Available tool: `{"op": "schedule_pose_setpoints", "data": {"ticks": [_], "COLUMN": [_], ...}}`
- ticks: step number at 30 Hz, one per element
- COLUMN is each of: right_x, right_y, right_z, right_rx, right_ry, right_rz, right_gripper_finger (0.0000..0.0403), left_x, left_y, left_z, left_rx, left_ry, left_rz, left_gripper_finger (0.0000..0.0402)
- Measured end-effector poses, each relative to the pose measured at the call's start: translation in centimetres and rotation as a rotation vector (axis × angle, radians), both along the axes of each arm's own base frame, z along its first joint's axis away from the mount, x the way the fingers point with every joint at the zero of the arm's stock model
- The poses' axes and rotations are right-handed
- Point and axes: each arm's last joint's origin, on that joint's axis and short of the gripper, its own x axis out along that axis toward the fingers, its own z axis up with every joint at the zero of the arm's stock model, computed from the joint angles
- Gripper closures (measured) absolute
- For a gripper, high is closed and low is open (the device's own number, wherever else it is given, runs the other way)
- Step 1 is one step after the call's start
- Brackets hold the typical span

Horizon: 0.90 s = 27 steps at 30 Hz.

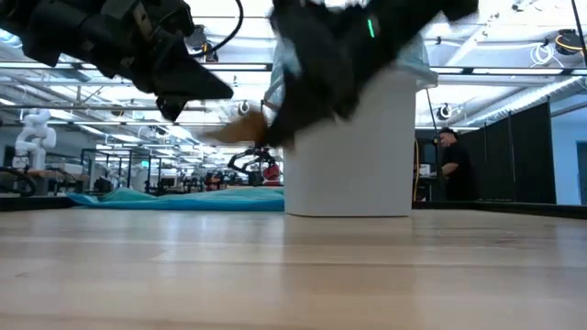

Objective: Place trash/remove bag and relplace
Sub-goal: Put the brown napkin into the blue trash bin

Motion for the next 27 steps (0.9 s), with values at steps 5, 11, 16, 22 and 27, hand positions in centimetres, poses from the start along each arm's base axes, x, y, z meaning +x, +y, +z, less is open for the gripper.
{"op": "schedule_pose_setpoints", "data": {"ticks": [5, 11, 16, 22, 27], "right_x": [0.4, -1.4, -3.9, -6.1, -6.8], "right_y": [0.7, -0.5, -2.8, -8.0, -13.1], "right_z": [6.2, 13.4, 18.4, 21.5, 21.0], "right_rx": [-0.161, -0.337, -0.475, -0.511, -0.485], "right_ry": [0.001, -0.036, -0.108, -0.114, 0.003], "right_rz": [0.004, -0.056, -0.170, -0.338, -0.456], "right_gripper_finger": [0.0400, 0.0402, 0.0402, 0.0402, 0.0396], "left_x": [0.3, 0.1, -0.2, -0.2, 0.0], "left_y": [-0.4, -0.9, -0.7, 0.6, 2.3], "left_z": [1.3, 3.2, 3.9, 4.2, 4.2], "left_rx": [0.013, 0.062, 0.089, 0.106, 0.079], "left_ry": [-0.135, -0.312, -0.344, -0.346, -0.336], "left_rz": [-0.089, -0.173, -0.136, 0.051, 0.131], "left_gripper_finger": [0.0402, 0.0402, 0.0402, 0.0402, 0.0402]}}
